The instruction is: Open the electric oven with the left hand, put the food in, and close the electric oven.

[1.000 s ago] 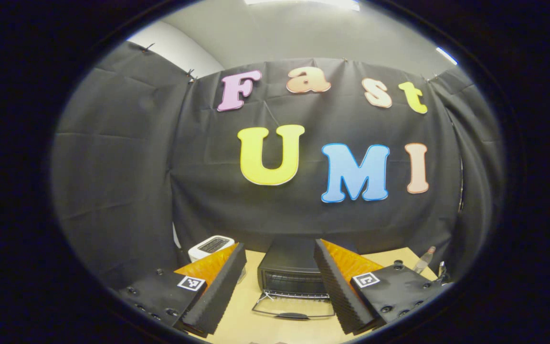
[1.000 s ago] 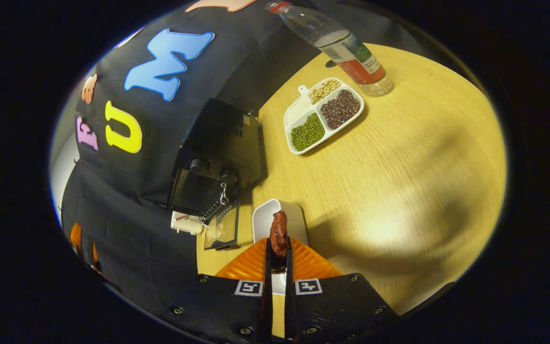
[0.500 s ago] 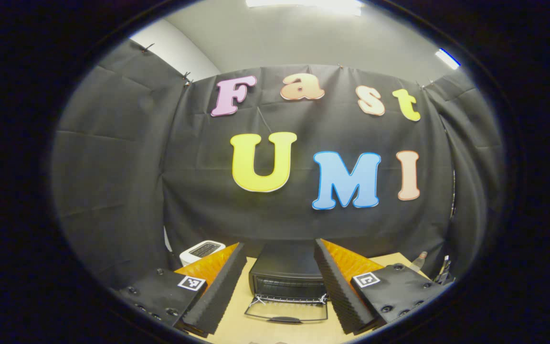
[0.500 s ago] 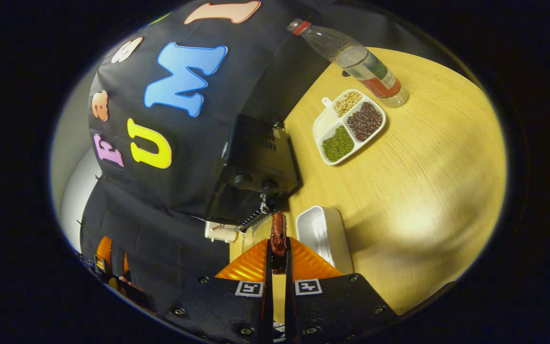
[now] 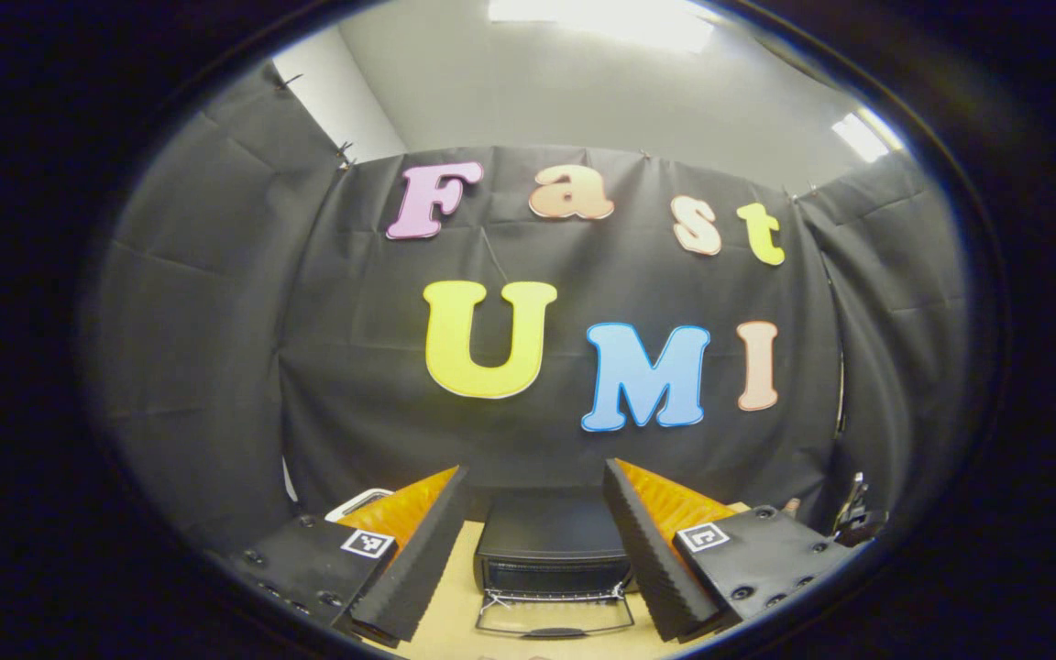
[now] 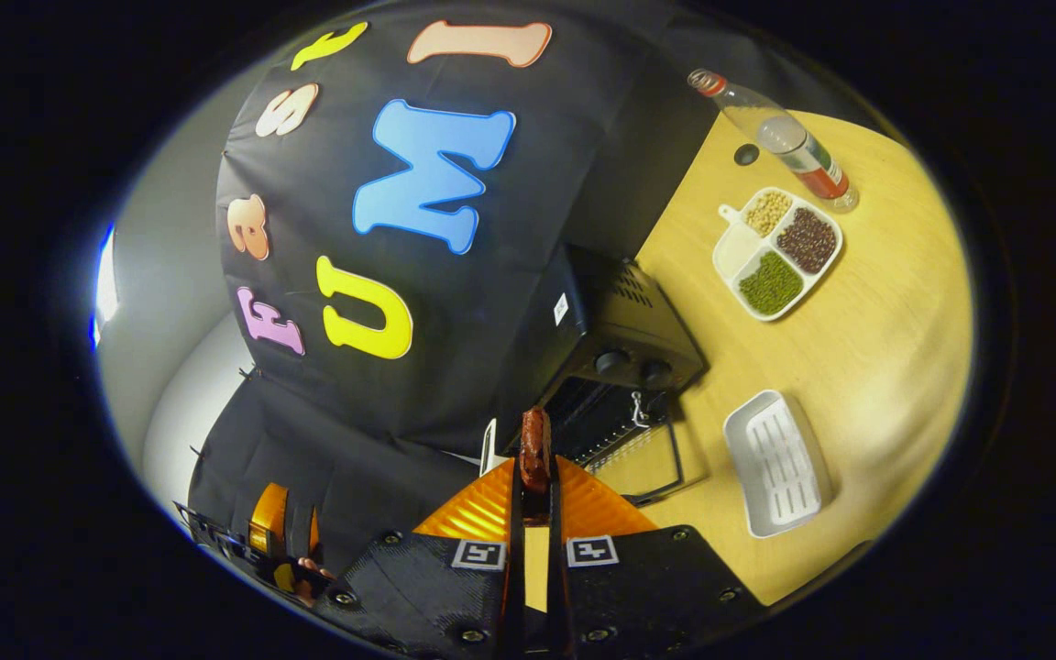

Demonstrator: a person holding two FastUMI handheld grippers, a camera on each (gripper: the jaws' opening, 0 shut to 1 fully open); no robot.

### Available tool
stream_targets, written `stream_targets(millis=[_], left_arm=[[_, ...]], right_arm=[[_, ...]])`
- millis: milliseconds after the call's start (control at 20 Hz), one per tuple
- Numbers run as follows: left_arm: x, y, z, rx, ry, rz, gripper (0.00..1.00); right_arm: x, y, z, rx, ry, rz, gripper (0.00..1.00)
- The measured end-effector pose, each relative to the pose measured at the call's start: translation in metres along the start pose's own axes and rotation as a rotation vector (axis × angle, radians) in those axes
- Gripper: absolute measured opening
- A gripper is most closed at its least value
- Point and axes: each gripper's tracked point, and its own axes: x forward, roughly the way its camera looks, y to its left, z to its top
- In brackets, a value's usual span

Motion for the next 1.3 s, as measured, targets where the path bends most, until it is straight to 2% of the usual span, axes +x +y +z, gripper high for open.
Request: stream_targets(millis=[400, 650, 900, 1050, 1150, 1200, 1300], left_arm=[[-0.009, 0.077, -0.011, -0.003, 0.031, 0.027, 1.0], [-0.017, 0.112, -0.033, -0.028, 0.083, 0.04, 1.0], [-0.022, 0.147, -0.047, -0.015, 0.113, 0.069, 1.0], [-0.019, 0.165, -0.058, -0.019, 0.134, 0.085, 1.0], [-0.016, 0.176, -0.062, -0.029, 0.146, 0.1, 1.0], [-0.016, 0.179, -0.062, -0.036, 0.147, 0.103, 0.96], [-0.012, 0.182, -0.064, -0.047, 0.143, 0.098, 0.96]], right_arm=[[0.089, 0.006, -0.036, 0.035, -0.005, -0.034, 0.1], [0.152, -0.021, -0.044, 0.104, -0.042, -0.111, 0.1], [0.21, -0.049, -0.041, 0.16, -0.129, -0.211, 0.1], [0.232, -0.056, -0.031, 0.16, -0.181, -0.247, 0.1], [0.241, -0.065, -0.022, 0.174, -0.206, -0.299, 0.1], [0.243, -0.067, -0.02, 0.183, -0.216, -0.309, 0.1], [0.243, -0.07, -0.022, 0.174, -0.215, -0.337, 0.11]])
